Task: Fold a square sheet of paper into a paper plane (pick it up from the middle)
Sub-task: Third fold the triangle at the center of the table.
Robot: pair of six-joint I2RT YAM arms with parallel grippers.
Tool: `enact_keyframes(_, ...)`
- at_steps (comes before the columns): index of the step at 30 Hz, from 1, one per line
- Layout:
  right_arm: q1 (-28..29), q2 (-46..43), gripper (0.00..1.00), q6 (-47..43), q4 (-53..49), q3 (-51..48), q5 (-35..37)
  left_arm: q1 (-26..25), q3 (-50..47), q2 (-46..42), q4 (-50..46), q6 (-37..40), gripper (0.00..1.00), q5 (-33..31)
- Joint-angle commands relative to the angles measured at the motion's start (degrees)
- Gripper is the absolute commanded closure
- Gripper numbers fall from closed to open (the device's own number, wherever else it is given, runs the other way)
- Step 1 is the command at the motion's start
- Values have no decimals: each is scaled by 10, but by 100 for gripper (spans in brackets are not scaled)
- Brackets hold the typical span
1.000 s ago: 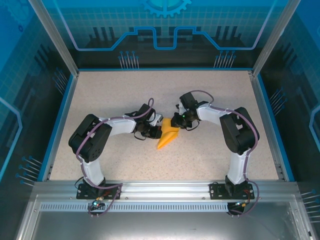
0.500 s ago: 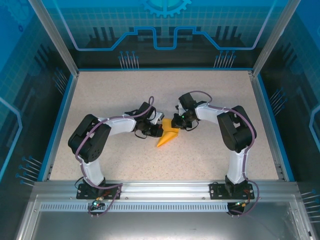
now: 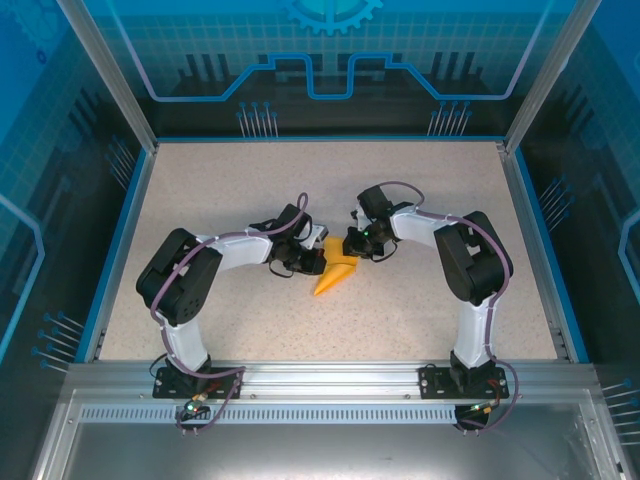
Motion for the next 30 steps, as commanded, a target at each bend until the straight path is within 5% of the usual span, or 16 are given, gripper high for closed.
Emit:
enact_keyframes(1, 3, 16, 84, -8, -27, 0, 19, 3, 0, 13, -21, 9, 98, 1)
enact_keyframes(22, 3, 2, 84, 0, -17, -4, 5, 3, 7, 30, -27, 14, 97, 16)
enact_keyframes(30, -13, -109, 80, 36, 38, -45, -27, 2, 4, 27, -25, 14, 97, 23)
